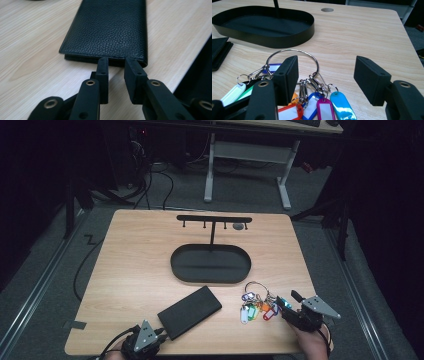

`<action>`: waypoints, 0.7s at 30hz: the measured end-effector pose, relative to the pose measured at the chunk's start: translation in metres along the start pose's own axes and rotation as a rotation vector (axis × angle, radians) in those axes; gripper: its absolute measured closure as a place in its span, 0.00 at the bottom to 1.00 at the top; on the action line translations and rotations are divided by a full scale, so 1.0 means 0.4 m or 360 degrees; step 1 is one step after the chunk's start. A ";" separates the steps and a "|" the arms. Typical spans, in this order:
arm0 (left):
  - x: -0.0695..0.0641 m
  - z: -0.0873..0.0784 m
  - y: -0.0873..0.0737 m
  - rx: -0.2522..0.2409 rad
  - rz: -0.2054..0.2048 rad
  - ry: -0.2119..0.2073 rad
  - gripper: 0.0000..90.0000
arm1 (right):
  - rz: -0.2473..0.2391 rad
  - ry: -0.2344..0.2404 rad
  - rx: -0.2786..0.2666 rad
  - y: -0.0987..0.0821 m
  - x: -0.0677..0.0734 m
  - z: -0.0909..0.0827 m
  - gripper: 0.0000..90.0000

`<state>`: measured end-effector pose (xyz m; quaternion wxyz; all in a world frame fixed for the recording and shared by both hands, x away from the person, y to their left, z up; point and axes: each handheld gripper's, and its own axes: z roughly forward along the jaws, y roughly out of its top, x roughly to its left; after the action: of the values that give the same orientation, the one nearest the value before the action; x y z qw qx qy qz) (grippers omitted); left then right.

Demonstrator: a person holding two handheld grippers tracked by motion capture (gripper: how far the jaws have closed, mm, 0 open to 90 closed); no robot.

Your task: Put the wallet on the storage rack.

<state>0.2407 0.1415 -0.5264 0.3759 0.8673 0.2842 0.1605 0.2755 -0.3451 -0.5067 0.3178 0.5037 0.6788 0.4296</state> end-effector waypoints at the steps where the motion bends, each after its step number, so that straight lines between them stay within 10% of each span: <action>1: -0.003 0.005 0.003 -0.0006 -0.0002 -0.0013 0.80 | -0.0001 -0.0001 0.0002 -0.001 0.001 -0.001 0.41; 7: -0.018 0.023 0.017 -0.0013 0.0017 -0.0066 0.77 | -0.0003 -0.0002 0.0003 -0.001 0.002 0.000 0.41; 16: 0.028 -0.022 0.007 -0.0054 -0.0073 0.0085 0.71 | 0.0001 -0.0004 0.0019 -0.004 -0.001 0.003 0.41; 21: 0.049 -0.012 0.067 -0.0114 -0.0054 0.0149 0.62 | 0.0000 -0.0003 0.0019 -0.003 -0.001 0.004 0.41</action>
<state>0.2639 0.1413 -0.5020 0.3957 0.8398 0.3103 0.2045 0.2764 -0.3451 -0.5085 0.3155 0.5060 0.6810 0.4251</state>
